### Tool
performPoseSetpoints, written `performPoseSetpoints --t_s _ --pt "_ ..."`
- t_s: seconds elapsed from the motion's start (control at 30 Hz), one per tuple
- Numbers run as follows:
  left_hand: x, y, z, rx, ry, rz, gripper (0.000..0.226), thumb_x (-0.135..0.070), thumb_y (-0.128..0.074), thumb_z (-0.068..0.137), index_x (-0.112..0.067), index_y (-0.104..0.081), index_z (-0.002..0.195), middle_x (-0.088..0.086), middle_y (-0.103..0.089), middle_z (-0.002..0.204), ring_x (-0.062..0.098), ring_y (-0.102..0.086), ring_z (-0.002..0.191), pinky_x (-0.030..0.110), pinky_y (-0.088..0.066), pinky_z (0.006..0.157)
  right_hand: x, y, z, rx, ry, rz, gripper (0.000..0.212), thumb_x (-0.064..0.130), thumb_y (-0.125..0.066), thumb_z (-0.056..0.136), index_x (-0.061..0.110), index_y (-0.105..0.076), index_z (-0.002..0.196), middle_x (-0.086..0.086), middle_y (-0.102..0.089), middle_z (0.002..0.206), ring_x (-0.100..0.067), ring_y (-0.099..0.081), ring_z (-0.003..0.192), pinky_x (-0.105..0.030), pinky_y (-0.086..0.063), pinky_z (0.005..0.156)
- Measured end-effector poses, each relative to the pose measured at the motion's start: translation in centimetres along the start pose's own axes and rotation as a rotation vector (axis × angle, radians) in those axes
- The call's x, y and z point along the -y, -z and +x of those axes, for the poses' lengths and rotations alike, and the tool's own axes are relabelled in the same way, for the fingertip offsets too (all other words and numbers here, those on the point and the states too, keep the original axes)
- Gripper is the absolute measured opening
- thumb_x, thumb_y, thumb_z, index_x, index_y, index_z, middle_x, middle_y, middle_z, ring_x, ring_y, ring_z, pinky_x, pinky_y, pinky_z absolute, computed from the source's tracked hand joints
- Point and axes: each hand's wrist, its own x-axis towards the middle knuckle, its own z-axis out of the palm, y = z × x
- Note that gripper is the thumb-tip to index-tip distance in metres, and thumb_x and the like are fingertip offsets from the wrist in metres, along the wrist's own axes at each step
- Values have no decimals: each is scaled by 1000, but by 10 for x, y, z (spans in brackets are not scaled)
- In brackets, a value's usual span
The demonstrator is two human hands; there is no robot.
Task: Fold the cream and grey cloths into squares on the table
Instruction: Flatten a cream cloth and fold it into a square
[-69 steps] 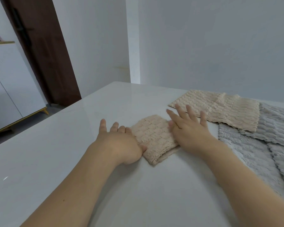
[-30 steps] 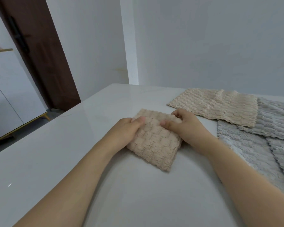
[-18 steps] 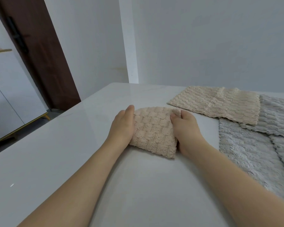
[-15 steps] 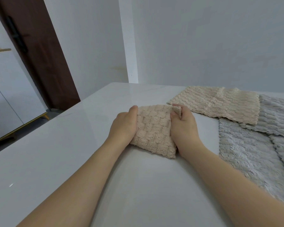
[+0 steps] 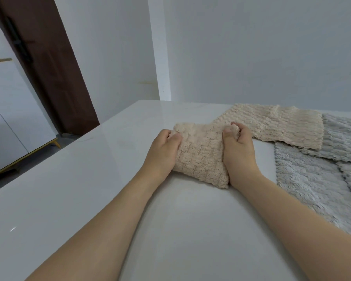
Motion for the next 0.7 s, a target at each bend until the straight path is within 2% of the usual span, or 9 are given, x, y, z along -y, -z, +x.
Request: performPoseSetpoints --t_s 0.07,0.17,0.23,0.3,0.4,0.47,0.53,0.6,0.7 --pt "4 -2 1 -26 -69 195 19 -32 -45 98 -15 -52 98 -6 -59 86 14 -55 78 34 -42 71 -1 0 1 6 -8 -74 27 28 -44 101 26 -47 128 7 -59 97 -8 -56 82 -30 -48 80" --pt "8 -6 4 -43 -123 383 12 -30 -41 101 -20 -47 102 -3 -60 85 19 -57 79 36 -43 68 -3 1 3 4 -18 -146 27 22 -42 100 28 -47 127 -3 -61 105 -13 -56 80 -27 -45 69" --pt "8 -9 3 -45 -144 484 12 -32 -39 101 -21 -45 102 -3 -59 82 20 -57 77 36 -41 64 1 2 2 -12 -39 -178 27 20 -43 100 28 -47 126 2 -59 105 -6 -54 75 -19 -43 61" --pt "6 -7 6 -32 -126 457 13 -31 -39 101 -20 -45 103 -4 -57 83 20 -56 77 35 -38 63 6 -3 3 -18 -34 -233 26 18 -42 98 23 -50 122 2 -59 105 -4 -53 77 -19 -41 60" --pt "11 22 25 -26 -44 349 17 -31 -42 101 -17 -49 106 -3 -59 92 20 -57 86 34 -42 71 10 -34 7 -1 -67 -273 30 16 -39 95 20 -52 121 -1 -60 106 -12 -57 81 -24 -44 66" --pt "24 60 46 -73 -17 376 17 -32 -44 99 -18 -51 104 -3 -60 93 19 -58 86 36 -46 74 8 -68 11 67 -108 -248 32 13 -41 94 20 -52 123 2 -59 101 -8 -55 74 -18 -44 58" --pt "39 101 64 -169 9 374 12 -32 -45 94 -22 -52 93 -3 -62 83 18 -59 77 34 -43 66 6 -107 13 150 -112 -252 34 8 -43 91 18 -53 122 3 -57 97 -5 -53 74 -10 -41 51" --pt "55 135 75 -241 34 395 13 -30 -44 91 -23 -53 86 -2 -62 77 18 -57 72 34 -40 62 3 -145 16 233 -77 -271 35 7 -43 90 16 -55 121 -2 -58 107 -12 -56 83 -13 -44 63" --pt "74 171 87 -300 83 443 19 -28 -38 88 -22 -55 82 -3 -61 73 22 -57 73 37 -42 66 4 -196 20 331 2 -320 37 5 -40 91 13 -57 122 -1 -56 114 -14 -52 93 -22 -41 78"
